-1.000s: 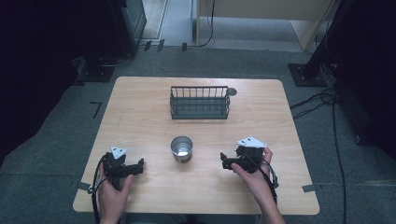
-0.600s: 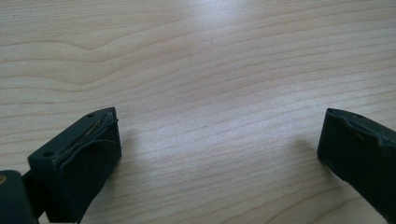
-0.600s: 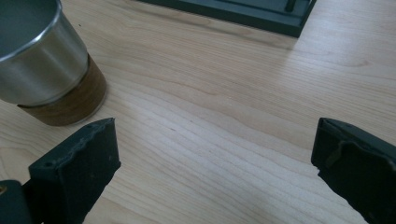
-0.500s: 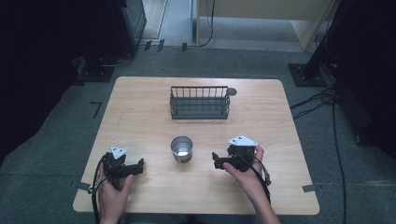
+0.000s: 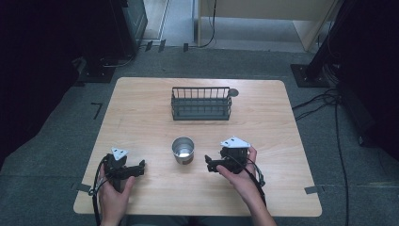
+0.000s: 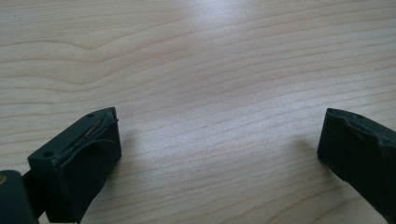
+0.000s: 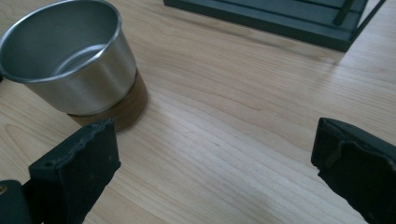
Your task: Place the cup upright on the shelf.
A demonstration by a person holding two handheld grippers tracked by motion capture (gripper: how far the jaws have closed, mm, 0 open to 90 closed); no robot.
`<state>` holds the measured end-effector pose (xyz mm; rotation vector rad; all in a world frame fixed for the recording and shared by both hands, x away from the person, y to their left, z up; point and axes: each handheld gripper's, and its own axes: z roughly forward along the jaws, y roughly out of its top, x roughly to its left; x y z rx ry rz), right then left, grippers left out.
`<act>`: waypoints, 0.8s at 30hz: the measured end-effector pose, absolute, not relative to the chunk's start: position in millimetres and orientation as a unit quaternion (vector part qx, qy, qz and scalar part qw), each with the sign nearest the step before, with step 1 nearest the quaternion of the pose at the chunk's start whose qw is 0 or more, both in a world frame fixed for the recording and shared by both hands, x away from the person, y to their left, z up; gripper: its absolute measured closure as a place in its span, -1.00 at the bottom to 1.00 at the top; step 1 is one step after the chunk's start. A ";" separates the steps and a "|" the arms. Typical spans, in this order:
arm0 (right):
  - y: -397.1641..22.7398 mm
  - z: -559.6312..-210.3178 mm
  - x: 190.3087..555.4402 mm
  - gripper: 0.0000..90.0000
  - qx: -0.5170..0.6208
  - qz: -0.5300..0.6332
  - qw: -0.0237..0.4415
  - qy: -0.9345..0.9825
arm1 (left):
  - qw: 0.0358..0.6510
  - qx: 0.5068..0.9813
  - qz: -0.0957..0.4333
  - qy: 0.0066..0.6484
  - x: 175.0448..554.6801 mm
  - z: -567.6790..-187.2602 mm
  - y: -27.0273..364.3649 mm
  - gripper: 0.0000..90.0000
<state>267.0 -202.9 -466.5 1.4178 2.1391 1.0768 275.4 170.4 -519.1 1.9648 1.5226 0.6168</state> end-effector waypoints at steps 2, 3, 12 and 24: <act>-199.8 -467.2 267.1 -0.98 0.499 0.382 0.177 0.758 | 0.286 0.735 0.231 0.570 275.4 -519.1 170.4 -1.00; -198.3 -467.5 267.1 -0.99 0.498 0.381 0.175 0.759 | 0.286 0.735 0.231 0.570 275.4 -519.1 170.4 -1.00; -183.8 -471.2 267.2 -0.98 0.488 0.383 0.167 0.766 | 0.286 0.735 0.231 0.570 275.4 -519.1 170.4 -1.00; -165.2 -473.1 269.1 -0.98 0.477 0.390 0.155 0.772 | 0.286 0.735 0.231 0.570 275.4 -519.1 170.4 -1.00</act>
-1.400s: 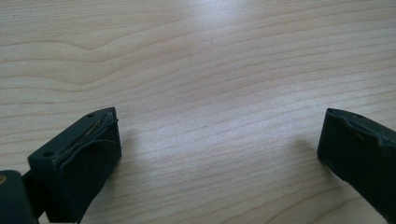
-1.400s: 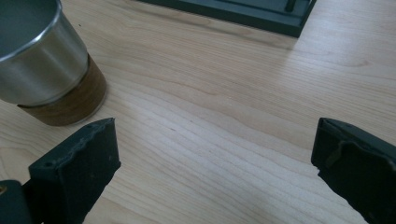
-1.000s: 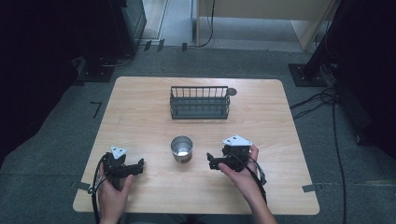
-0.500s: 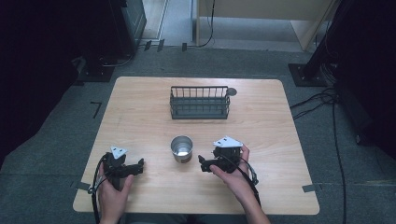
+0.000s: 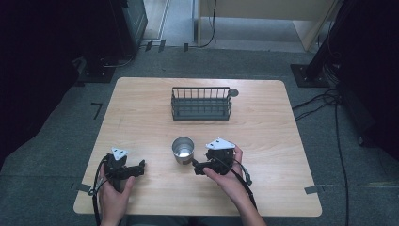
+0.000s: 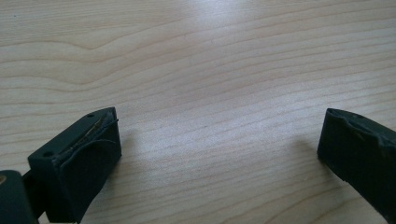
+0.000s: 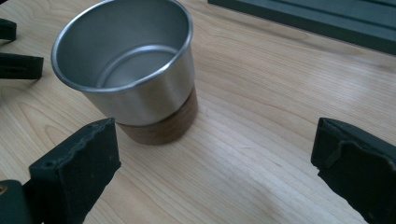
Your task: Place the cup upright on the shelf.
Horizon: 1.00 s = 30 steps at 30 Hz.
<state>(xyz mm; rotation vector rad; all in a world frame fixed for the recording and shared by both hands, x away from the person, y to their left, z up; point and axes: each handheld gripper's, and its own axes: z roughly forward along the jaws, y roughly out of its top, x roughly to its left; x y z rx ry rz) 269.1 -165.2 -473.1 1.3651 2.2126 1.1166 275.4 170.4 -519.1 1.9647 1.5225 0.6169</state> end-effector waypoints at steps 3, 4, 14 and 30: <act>-161.3 -474.2 269.9 -0.98 0.473 0.392 0.152 0.774 | 0.286 0.735 0.231 0.570 275.4 -519.1 170.4 -1.00; -159.7 -474.5 269.9 -0.98 0.473 0.392 0.150 0.774 | 0.286 0.735 0.231 0.570 275.4 -519.1 170.4 -1.00; -144.6 -477.6 273.7 -0.98 0.465 0.396 0.137 0.780 | 0.286 0.735 0.231 0.570 275.4 -519.1 170.4 -1.00; -122.7 -484.1 282.2 -0.90 0.455 0.393 0.135 0.788 | 0.286 0.735 0.231 0.570 275.4 -519.1 170.4 -1.00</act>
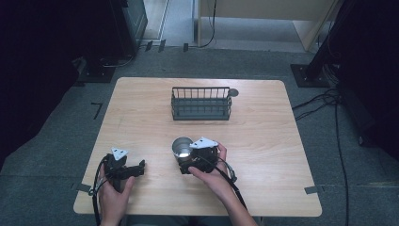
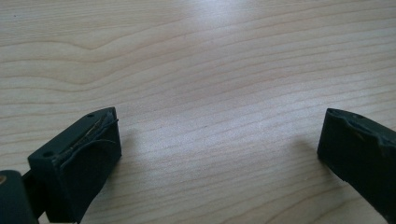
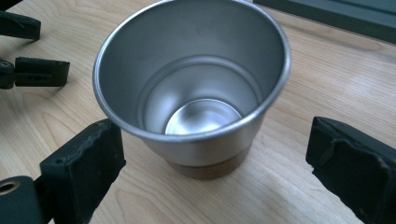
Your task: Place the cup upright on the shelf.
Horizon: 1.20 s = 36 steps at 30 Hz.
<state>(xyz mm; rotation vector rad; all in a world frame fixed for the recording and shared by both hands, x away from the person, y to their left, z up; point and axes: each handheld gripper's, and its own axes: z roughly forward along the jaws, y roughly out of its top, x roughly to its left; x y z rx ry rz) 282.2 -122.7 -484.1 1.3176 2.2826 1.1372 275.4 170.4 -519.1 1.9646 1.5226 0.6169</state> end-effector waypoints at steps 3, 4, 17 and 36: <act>-118.1 -486.1 284.2 -0.86 0.454 0.389 0.140 0.789 | 0.286 0.735 0.231 0.570 275.4 -519.1 170.4 -1.00; -116.7 -486.9 285.2 -0.86 0.454 0.389 0.140 0.789 | 0.286 0.735 0.231 0.570 275.4 -519.1 170.4 -1.00; -98.7 -489.6 296.2 -0.81 0.457 0.381 0.157 0.788 | 0.286 0.735 0.231 0.570 275.4 -519.1 170.4 -1.00; -91.7 -493.2 299.7 -0.61 0.443 0.383 0.173 0.792 | 0.286 0.735 0.231 0.570 275.4 -519.1 170.4 -1.00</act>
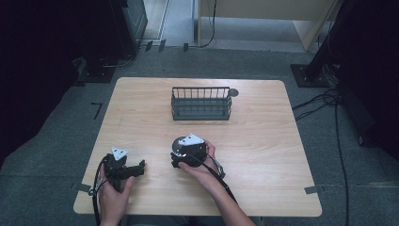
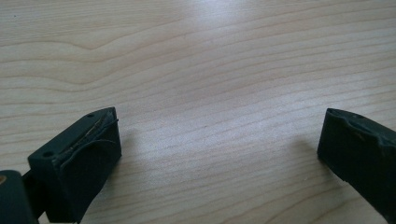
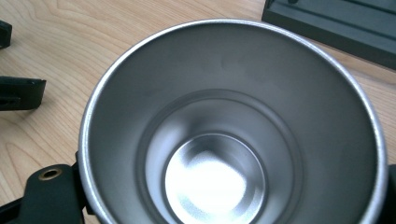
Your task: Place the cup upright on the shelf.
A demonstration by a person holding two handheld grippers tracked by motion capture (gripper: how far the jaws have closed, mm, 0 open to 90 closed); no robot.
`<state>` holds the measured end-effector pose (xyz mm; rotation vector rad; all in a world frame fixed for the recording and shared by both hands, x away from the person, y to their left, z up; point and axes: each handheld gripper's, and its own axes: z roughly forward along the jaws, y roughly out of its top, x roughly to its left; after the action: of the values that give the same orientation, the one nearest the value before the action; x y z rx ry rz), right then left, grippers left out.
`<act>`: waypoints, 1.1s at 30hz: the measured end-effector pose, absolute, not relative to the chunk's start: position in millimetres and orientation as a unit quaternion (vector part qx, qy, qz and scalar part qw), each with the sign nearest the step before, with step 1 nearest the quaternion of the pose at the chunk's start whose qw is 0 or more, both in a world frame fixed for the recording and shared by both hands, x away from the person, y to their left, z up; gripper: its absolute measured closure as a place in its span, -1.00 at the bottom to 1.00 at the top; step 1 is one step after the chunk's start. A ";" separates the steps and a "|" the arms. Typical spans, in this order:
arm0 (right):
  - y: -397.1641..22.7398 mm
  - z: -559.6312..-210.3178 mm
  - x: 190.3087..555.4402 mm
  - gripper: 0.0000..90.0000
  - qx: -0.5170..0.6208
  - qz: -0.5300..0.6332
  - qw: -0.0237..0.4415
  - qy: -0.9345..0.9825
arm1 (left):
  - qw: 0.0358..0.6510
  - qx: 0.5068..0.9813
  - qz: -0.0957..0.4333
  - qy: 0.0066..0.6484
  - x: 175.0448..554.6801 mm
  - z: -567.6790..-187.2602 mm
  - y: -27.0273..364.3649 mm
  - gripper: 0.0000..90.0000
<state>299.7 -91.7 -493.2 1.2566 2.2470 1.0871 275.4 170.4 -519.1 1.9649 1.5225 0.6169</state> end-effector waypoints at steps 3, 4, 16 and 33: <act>-92.7 -493.1 299.8 -0.61 0.443 0.383 0.175 0.792 | 0.286 0.735 0.231 0.570 275.4 -519.0 170.4 -1.00; -93.3 -493.0 300.0 -0.61 0.443 0.382 0.176 0.792 | 0.286 0.735 0.231 0.570 275.4 -519.0 170.4 -1.00; -104.2 -480.6 301.9 -0.60 0.443 0.400 0.182 0.781 | 0.287 0.735 0.231 0.570 275.4 -519.1 170.3 -1.00; -123.7 -465.0 312.4 -0.60 0.453 0.409 0.187 0.769 | 0.286 0.736 0.231 0.569 275.4 -519.0 170.5 -1.00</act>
<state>312.4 -123.7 -465.0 1.2756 2.1649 1.1524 275.4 170.5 -519.0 1.9670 1.5221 0.6165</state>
